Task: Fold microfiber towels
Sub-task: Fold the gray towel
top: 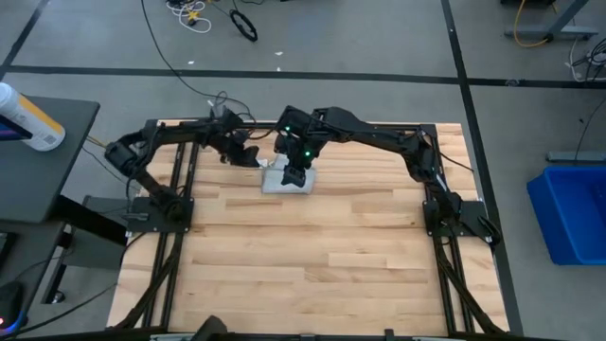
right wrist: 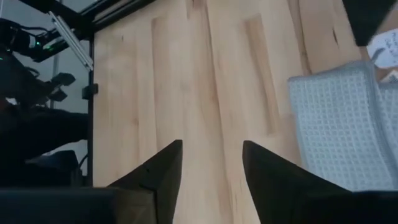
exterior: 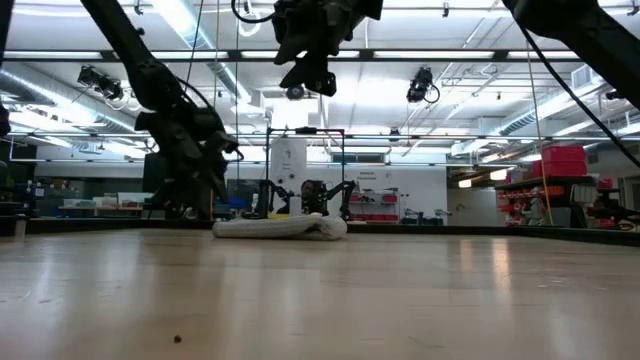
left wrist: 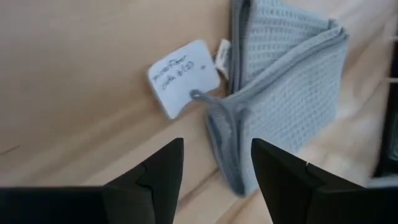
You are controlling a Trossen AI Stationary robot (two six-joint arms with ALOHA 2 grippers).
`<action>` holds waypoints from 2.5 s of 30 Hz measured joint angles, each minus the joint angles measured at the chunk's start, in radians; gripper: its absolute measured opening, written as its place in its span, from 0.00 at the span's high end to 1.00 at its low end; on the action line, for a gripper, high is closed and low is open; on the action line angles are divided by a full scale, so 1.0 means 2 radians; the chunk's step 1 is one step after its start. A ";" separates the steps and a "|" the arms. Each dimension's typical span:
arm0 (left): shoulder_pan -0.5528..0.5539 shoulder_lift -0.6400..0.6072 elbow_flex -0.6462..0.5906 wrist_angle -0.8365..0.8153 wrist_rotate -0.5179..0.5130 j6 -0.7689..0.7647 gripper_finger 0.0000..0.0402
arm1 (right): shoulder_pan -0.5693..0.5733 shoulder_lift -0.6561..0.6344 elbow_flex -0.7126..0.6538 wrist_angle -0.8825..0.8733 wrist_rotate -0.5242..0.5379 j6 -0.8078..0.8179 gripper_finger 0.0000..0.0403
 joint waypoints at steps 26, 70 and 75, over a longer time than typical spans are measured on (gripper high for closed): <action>-0.051 0.075 0.026 0.079 0.039 -0.106 0.50 | 0.004 -0.004 0.000 -0.006 -0.021 -0.011 0.63; -0.112 0.035 0.087 0.102 0.003 -0.080 0.98 | 0.006 -0.030 0.000 0.016 -0.009 0.002 0.69; -0.097 0.062 0.111 0.078 -0.006 -0.047 0.98 | 0.008 -0.030 0.000 0.016 -0.010 0.004 0.69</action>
